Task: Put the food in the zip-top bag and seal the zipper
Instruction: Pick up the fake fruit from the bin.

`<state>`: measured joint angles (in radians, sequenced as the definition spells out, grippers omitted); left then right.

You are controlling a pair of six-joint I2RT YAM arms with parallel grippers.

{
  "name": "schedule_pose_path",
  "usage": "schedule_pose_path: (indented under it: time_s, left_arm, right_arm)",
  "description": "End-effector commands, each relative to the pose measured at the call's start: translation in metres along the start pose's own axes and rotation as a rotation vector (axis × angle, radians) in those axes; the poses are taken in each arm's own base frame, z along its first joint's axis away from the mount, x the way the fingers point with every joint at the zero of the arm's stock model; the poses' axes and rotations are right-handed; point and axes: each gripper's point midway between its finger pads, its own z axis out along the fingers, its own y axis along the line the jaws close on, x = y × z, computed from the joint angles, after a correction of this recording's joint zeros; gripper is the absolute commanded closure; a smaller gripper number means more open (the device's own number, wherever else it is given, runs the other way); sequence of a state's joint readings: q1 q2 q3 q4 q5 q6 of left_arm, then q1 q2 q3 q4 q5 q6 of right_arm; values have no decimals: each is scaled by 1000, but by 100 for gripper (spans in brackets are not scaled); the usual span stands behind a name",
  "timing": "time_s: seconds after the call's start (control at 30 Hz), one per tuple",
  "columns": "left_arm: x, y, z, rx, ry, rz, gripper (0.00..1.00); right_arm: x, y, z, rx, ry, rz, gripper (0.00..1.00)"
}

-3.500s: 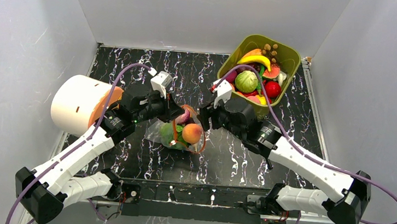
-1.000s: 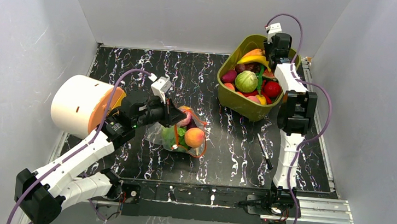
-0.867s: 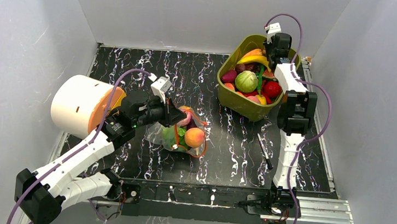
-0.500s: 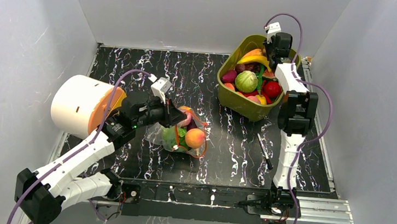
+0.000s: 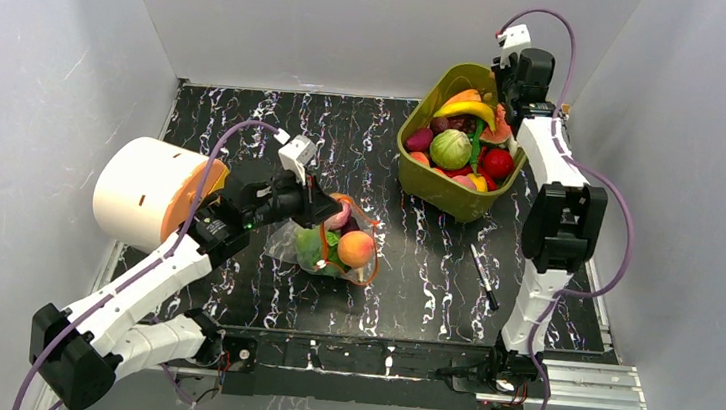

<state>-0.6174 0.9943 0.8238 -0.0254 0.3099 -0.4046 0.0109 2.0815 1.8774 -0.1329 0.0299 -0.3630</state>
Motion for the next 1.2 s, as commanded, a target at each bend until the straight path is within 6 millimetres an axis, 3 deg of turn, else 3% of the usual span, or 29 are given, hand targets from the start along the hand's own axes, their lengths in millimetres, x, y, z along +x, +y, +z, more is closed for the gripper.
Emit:
schedule_pose_path:
  time_s: [0.0,0.17,0.5,0.77,1.03,1.17]
  left_arm:
    - [-26,-12,-3,20,-62,28,100]
    - [-34,-17,-7,23,-60,19,100]
    - [-47,-23,-18,12,-69,46,100]
    - [-45,-28,-19,32,-47,37,100]
    - [-48,-32,-19,46,-54,8,100]
    - [-47,-34,-22,56,-64,-8,100]
  right_arm:
    - [-58,-13,-40,-6,-151,35,95]
    - [-69,-4,-73,-70,-173,66,96]
    - [-97,25,-174,-247,-313,145,96]
    - [-122,74,-257,-462,-498,103,96]
    - [-159,154,-344,-734,-686,19,96]
    - [-168,171,-379,-852,-768,-5,96]
